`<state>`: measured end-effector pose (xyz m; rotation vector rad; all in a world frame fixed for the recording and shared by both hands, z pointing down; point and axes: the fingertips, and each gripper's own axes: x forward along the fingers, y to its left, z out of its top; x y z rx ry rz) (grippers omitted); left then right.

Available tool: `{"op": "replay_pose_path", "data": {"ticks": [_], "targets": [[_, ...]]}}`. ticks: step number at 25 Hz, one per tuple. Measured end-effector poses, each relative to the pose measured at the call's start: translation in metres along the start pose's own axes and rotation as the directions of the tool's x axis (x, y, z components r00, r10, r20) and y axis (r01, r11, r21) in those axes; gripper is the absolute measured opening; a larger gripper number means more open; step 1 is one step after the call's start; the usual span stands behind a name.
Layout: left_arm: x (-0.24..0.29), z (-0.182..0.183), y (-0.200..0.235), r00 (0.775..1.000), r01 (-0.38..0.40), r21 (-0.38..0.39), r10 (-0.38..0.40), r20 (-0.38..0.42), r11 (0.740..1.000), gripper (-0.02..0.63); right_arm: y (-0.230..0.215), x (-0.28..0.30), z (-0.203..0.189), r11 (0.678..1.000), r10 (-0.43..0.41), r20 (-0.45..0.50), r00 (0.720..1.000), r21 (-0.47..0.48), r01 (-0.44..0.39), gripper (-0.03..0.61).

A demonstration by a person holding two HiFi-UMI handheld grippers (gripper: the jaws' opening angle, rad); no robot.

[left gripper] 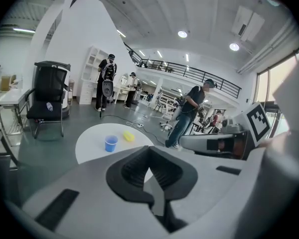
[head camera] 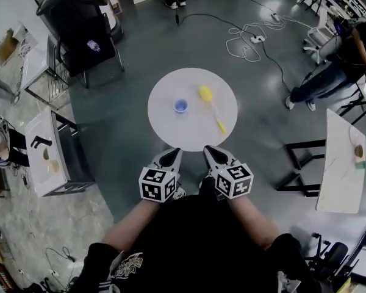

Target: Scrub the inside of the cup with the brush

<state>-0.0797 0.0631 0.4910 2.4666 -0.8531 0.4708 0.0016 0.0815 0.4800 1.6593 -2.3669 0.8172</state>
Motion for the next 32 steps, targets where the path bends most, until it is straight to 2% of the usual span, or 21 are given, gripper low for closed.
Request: {"op": "replay_pose_path", "data": {"ticks": [15, 32], "targets": [[-0.011, 0.011, -0.004, 0.999, -0.008, 0.024, 0.007, 0.033, 1.000, 0.008, 0.010, -0.002, 0.007, 1.000, 0.025, 0.023, 0.999, -0.017, -0.025, 0.021], [-0.013, 0.002, -0.003, 1.000, -0.019, 0.023, 0.018, 0.015, 1.000, 0.006, 0.013, 0.000, -0.006, 0.999, 0.035, 0.012, 0.999, 0.009, -0.035, 0.021]]}}
